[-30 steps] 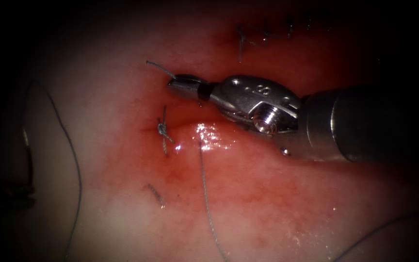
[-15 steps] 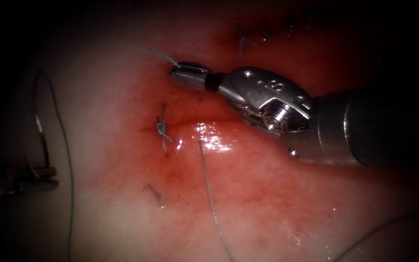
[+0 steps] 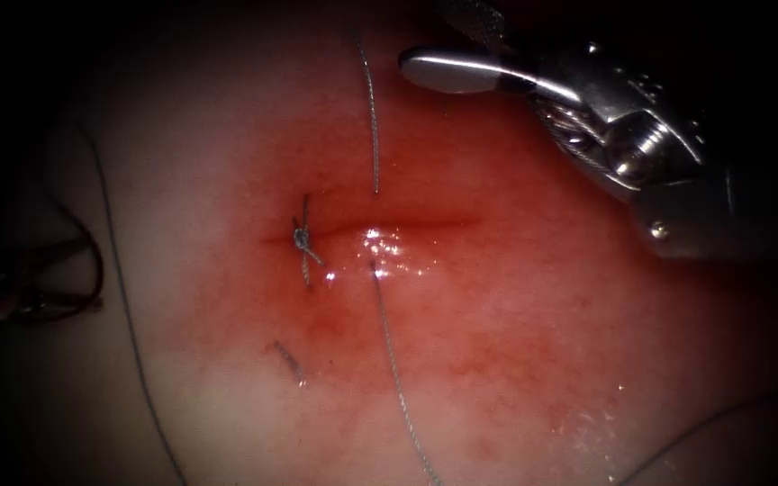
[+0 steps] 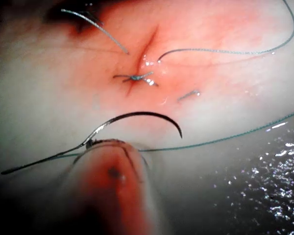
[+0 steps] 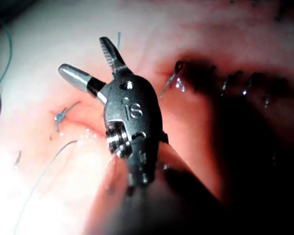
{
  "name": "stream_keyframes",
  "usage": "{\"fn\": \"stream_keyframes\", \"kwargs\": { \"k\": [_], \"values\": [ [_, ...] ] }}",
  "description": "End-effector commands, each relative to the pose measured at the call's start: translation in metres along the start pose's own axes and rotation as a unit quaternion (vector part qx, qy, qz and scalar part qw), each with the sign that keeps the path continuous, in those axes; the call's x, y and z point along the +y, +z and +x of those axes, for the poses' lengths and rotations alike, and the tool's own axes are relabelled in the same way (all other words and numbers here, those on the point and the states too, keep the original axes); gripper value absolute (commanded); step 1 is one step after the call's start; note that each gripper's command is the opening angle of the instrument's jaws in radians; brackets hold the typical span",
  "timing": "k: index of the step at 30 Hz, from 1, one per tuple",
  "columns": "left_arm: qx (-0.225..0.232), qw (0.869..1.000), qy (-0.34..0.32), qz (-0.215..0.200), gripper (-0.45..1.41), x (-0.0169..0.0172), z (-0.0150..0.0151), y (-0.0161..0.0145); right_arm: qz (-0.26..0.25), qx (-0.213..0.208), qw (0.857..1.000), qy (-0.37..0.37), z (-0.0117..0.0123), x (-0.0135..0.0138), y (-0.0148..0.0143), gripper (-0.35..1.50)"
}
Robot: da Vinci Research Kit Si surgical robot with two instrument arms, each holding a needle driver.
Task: Wound Closure
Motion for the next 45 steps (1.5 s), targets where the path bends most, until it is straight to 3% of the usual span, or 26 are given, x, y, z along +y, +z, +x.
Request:
{"fn": "stream_keyframes", "kwargs": {
  "k": [1,2,3,5,7,13,16,19,20,24,27,29,30,32,39,45],
  "values": [
    [0.008,1.000,-0.001,-0.001,1.03,0.0001,0.0002,0.0009,-0.002,-0.013,0.999,-0.040,-0.0003,0.0001,-0.0001,1.02],
    [0.016,1.000,-0.003,0.004,1.01,0.0001,0.0003,0.0008,0.003,-0.038,0.996,-0.081,-0.0001,0.0001,-0.0003,1.00],
    [0.023,1.000,0.000,0.007,1.16,0.0002,0.0006,0.0006,0.009,-0.085,0.985,-0.148,0.0001,0.0001,-0.0004,0.98],
    [0.029,1.000,0.003,0.005,1.28,0.0002,0.0011,0.0001,0.009,-0.101,0.976,-0.191,0.0000,0.0001,-0.0004,1.12],
    [0.036,0.999,-0.003,0.004,1.28,0.0002,0.0015,-0.0005,0.014,-0.108,0.964,-0.244,0.0000,0.0001,-0.0004,1.15],
    [0.064,0.998,-0.010,-0.008,1.16,0.0011,0.0034,-0.0031,0.033,-0.183,0.946,-0.265,-0.0005,-0.0001,-0.0005,1.10],
    [0.071,0.997,-0.005,-0.004,1.10,0.0019,0.0050,-0.0041,0.046,-0.198,0.936,-0.286,-0.0004,0.0002,-0.0009,1.05],
    [0.086,0.996,0.018,-0.013,1.04,0.0034,0.0068,-0.0035,0.045,-0.229,0.922,-0.309,-0.0006,0.0003,-0.0014,1.03],
    [0.090,0.995,0.037,-0.012,1.03,0.0046,0.0082,-0.0027,0.037,-0.260,0.906,-0.332,-0.0008,0.0003,-0.0018,1.03],
    [0.079,0.987,0.139,0.023,0.94,0.0076,0.0120,0.0002,0.024,-0.295,0.888,-0.352,-0.0008,0.0007,-0.0026,1.03],
    [0.088,0.975,0.201,0.026,0.64,0.0096,0.0134,0.0024,0.019,-0.298,0.886,-0.355,-0.0006,0.0008,-0.0028,1.05],
    [0.094,0.965,0.242,0.029,0.17,0.0107,0.0139,0.0040,0.022,-0.297,0.886,-0.354,-0.0005,0.0008,-0.0029,1.05],
    [0.090,0.963,0.251,0.030,0.14,0.0111,0.0141,0.0047,0.023,-0.297,0.887,-0.354,-0.0005,0.0008,-0.0028,1.05],
    [0.088,0.959,0.268,0.032,0.14,0.0118,0.0142,0.0061,0.025,-0.296,0.885,-0.359,-0.0006,0.0008,-0.0028,1.05],
    [0.101,0.941,0.322,0.027,0.52,0.0136,0.0142,0.0108,0.031,-0.293,0.885,-0.360,-0.0006,0.0008,-0.0027,1.03],
    [0.133,0.925,0.353,0.031,0.73,0.0150,0.0155,0.0112,0.038,-0.289,0.886,-0.361,-0.0007,0.0006,-0.0025,1.02]
  ]
}}
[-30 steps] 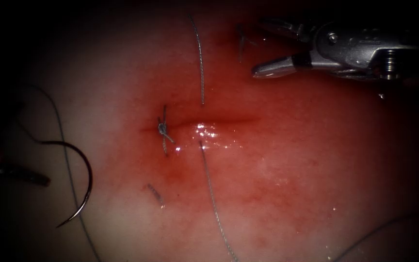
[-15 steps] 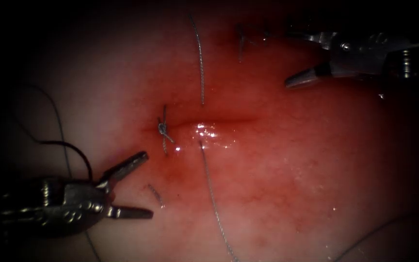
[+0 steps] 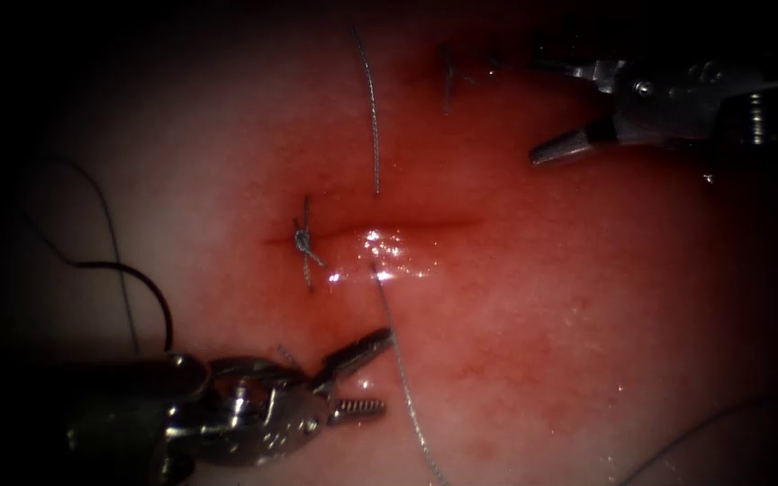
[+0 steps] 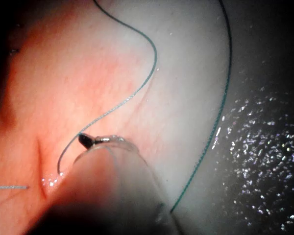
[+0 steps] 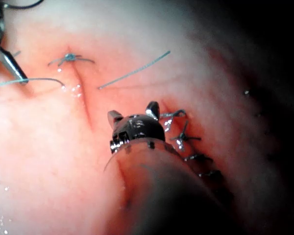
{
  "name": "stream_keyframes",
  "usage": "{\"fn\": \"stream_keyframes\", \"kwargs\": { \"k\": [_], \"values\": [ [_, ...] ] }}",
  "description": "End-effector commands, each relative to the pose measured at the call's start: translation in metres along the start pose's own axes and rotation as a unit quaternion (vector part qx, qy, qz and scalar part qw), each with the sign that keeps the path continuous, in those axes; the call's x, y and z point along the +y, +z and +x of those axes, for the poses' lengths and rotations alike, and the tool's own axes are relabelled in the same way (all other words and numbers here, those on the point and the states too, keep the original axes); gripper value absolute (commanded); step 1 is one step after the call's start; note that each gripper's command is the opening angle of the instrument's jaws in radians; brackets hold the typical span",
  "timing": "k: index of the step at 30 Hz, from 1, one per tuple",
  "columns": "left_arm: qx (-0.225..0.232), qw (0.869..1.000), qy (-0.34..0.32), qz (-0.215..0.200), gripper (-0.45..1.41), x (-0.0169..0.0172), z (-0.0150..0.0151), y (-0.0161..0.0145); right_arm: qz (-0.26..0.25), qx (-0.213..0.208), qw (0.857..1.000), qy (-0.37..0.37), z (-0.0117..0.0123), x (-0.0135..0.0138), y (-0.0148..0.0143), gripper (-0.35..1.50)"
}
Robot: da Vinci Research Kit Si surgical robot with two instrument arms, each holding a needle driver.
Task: Wound Closure
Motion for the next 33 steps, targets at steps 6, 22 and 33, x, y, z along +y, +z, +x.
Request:
{"fn": "stream_keyframes", "kwargs": {
  "k": [6,22,33],
  "values": [
    [0.024,0.999,0.028,0.003,1.01,0.0004,0.0023,0.0009,0.006,0.007,1.000,-0.002,0.0001,-0.0007,0.0018,1.00],
    [-0.056,0.997,-0.035,0.034,0.51,-0.0005,0.0006,-0.0032,0.015,0.005,1.000,-0.006,-0.0001,-0.0013,0.0025,1.00],
    [-0.020,0.997,-0.006,0.071,0.88,-0.0006,0.0045,-0.0024,0.015,0.006,1.000,-0.006,0.0000,-0.0014,0.0027,1.00]
  ]
}}
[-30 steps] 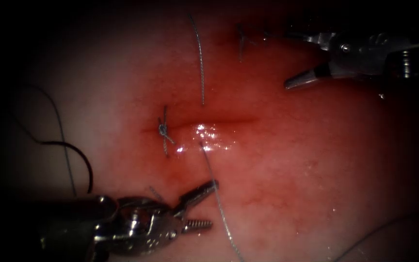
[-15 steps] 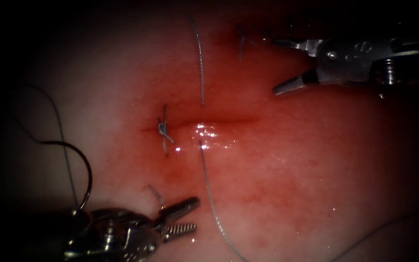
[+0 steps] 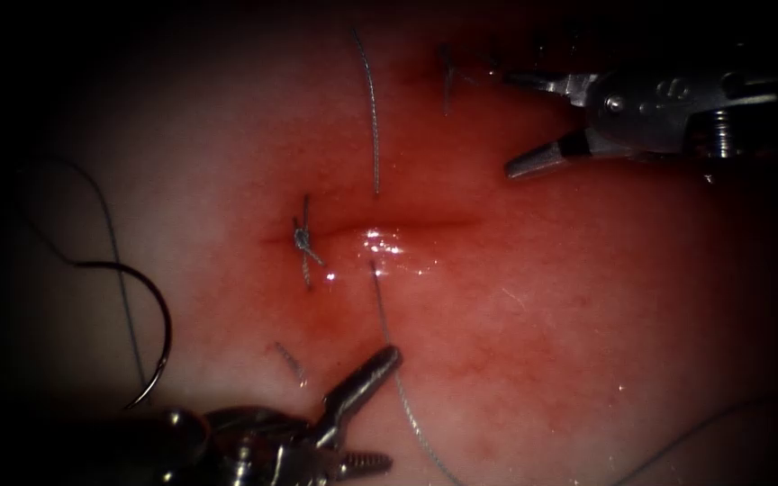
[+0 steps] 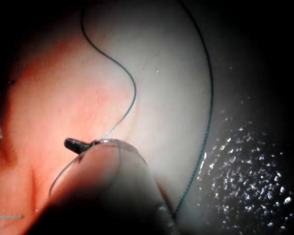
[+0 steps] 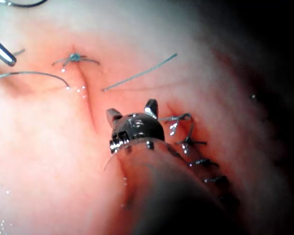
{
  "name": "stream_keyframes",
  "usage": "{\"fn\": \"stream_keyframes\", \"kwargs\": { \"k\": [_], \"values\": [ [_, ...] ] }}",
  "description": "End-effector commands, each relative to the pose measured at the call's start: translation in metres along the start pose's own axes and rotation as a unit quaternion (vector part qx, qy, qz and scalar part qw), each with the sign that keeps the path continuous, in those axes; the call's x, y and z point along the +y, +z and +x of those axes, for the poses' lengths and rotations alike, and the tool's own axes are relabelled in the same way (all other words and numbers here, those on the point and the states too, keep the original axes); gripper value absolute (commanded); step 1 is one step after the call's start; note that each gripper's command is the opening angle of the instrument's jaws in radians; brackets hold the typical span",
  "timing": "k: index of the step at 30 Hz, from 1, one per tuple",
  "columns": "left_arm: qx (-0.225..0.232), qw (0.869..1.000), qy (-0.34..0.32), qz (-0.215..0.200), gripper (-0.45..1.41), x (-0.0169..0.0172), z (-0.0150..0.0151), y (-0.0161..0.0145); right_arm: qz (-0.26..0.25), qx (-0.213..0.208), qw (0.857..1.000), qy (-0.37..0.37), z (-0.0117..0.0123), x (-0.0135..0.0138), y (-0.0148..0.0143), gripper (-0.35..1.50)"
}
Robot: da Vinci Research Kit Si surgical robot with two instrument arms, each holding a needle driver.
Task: Wound Closure
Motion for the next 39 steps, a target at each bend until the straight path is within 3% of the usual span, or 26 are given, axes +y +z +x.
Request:
{"fn": "stream_keyframes", "kwargs": {
  "k": [1,6,18,21,22,25,26,27,34,39],
  "values": [
    [0.008,1.000,0.006,0.004,0.86,0.0005,0.0006,0.0009,0.000,0.001,1.000,0.000,0.0002,-0.0003,0.0010,1.00],
    [0.019,0.999,0.033,0.006,0.95,0.0011,0.0025,0.0014,0.005,0.001,1.000,-0.002,0.0002,-0.0006,0.0015,1.00],
    [0.049,0.996,0.076,0.017,0.91,0.0032,0.0042,0.0044,0.016,0.000,1.000,-0.004,0.0007,-0.0015,0.0029,1.00],
    [0.057,0.995,0.081,0.017,0.46,0.0036,0.0049,0.0048,0.017,0.000,1.000,-0.005,0.0007,-0.0016,0.0030,1.00],
    [0.059,0.995,0.082,0.017,0.42,0.0036,0.0050,0.0048,0.017,0.000,1.000,-0.005,0.0006,-0.0016,0.0030,1.00],
    [0.065,0.994,0.083,0.023,-0.06,0.0034,0.0050,0.0047,0.017,0.000,1.000,-0.005,0.0005,-0.0016,0.0030,1.00],
    [0.068,0.994,0.083,0.022,-0.38,0.0033,0.0049,0.0045,0.018,-0.001,1.000,-0.006,0.0005,-0.0016,0.0030,0.98],
    [0.071,0.994,0.084,0.021,-0.45,0.0031,0.0048,0.0044,0.020,0.001,1.000,-0.009,0.0005,-0.0016,0.0031,0.98],
    [0.061,0.995,0.071,0.014,-0.45,0.0001,0.0028,0.0010,0.057,0.046,0.997,-0.016,0.0008,-0.0027,0.0041,0.88],
    [0.046,0.996,0.078,0.004,-0.45,-0.0033,0.0006,-0.0029,0.110,0.105,0.987,-0.057,0.0027,-0.0061,0.0077,0.88]
  ]
}}
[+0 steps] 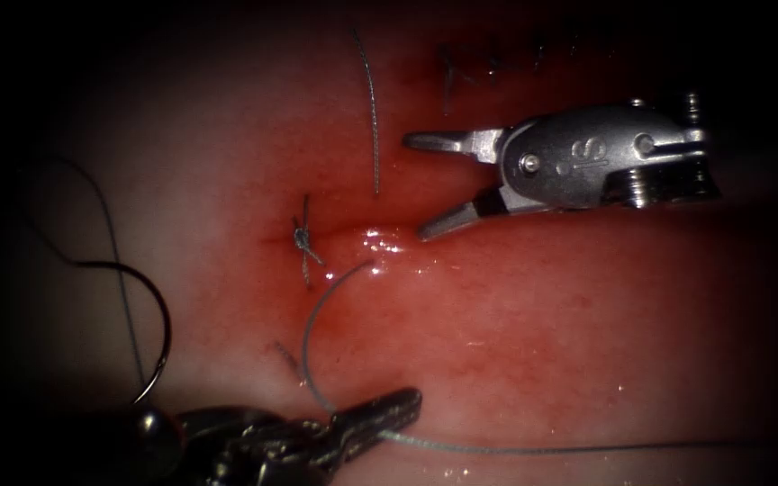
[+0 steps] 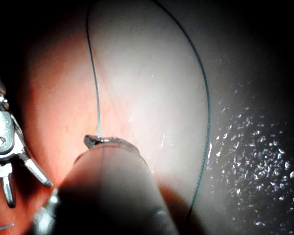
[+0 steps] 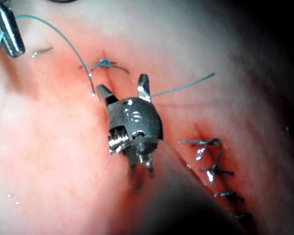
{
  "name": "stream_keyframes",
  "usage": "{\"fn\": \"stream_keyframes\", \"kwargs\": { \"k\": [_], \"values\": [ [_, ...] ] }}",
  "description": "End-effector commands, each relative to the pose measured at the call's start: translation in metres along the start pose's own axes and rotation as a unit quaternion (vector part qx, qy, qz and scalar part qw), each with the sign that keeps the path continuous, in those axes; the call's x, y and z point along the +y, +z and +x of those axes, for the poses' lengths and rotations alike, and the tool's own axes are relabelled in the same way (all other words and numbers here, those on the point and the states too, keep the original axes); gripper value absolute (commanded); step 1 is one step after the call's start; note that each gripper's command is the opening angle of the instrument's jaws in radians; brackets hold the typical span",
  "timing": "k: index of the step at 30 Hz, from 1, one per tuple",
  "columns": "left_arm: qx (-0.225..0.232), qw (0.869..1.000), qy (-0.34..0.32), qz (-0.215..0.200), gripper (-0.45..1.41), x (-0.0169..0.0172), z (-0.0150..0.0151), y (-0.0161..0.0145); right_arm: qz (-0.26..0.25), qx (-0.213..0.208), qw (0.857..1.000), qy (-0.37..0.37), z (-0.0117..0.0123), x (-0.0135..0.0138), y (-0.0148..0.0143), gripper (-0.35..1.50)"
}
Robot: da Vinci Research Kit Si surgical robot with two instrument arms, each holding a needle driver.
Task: Wound Closure
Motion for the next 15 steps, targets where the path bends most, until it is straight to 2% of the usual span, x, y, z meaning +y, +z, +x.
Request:
{"fn": "stream_keyframes", "kwargs": {
  "k": [1,6,8,15],
  "values": [
    [-0.002,1.000,0.002,-0.001,-0.45,0.0000,-0.0001,0.0004,0.006,0.009,1.000,-0.005,0.0007,-0.0008,0.0022,0.90],
    [-0.014,1.000,0.001,0.001,-0.45,-0.0011,-0.0016,-0.0011,0.025,0.043,0.999,-0.015,0.0035,-0.0026,0.0047,0.90],
    [-0.016,1.000,0.001,0.000,-0.45,-0.0011,-0.0018,-0.0011,0.038,0.047,0.998,-0.019,0.0040,-0.0032,0.0048,0.83],
    [-0.019,1.000,0.003,0.002,-0.45,-0.0007,-0.0022,-0.0005,0.049,0.039,0.998,-0.020,0.0041,-0.0035,0.0046,0.83]
  ]
}}
